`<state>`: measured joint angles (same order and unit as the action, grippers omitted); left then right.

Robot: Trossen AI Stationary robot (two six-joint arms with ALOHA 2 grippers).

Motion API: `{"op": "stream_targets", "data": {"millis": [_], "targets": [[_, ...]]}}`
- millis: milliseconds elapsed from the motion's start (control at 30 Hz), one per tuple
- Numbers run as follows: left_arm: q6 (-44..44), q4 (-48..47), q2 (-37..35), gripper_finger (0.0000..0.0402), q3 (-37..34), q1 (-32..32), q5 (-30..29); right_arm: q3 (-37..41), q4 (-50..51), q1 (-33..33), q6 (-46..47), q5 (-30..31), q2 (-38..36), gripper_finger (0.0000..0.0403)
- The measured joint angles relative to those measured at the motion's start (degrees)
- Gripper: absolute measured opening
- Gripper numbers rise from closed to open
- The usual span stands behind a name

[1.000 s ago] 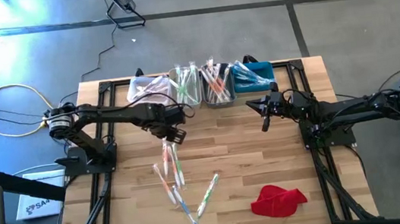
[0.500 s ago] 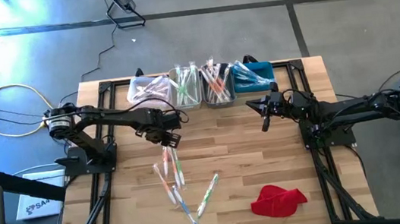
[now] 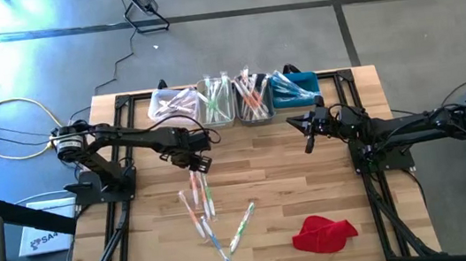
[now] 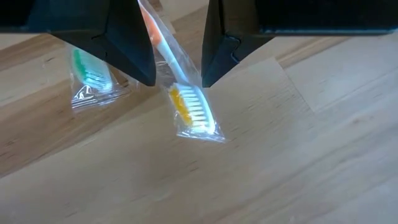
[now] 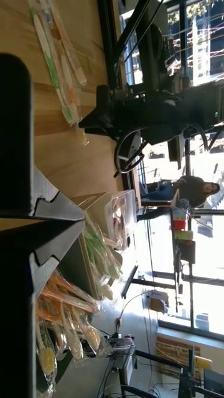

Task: Pick & Place Toothbrushes
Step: Put the orange toothbrush into the dark green bin

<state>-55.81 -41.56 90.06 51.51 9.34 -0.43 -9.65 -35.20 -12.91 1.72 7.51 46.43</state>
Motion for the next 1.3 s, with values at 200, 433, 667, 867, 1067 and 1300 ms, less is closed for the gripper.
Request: {"op": "stream_targets", "data": {"millis": [200,433,667,867,1067,1300], "targets": [[0.0,0.5,1.0,0.0127,0.0,0.0,-0.5,0.0,0.0,0.0,0.0,0.0,0.0,0.0004],[1.4,1.7,4.5,0.0127,0.3,0.0,-0.1,0.1,0.4,0.0,0.0,0.0,0.0,0.0003],[2.8,1.8,4.3,0.0126,0.2,0.0,-0.1,0.1,0.4,0.0,0.0,0.0,0.0,0.0003],[4.1,1.6,4.3,0.0081,0.1,0.0,-1.1,0.1,0.4,0.0,0.0,0.0,0.0,0.0003],[6.7,2.2,4.3,0.0017,0.1,0.0,-2.9,0.1,0.4,0.0,0.0,0.0,0.0,0.0004],[9.3,3.1,4.3,0.0015,0.1,0.0,-3.3,0.1,0.4,0.0,0.0,0.0,0.0,0.0004]]}}
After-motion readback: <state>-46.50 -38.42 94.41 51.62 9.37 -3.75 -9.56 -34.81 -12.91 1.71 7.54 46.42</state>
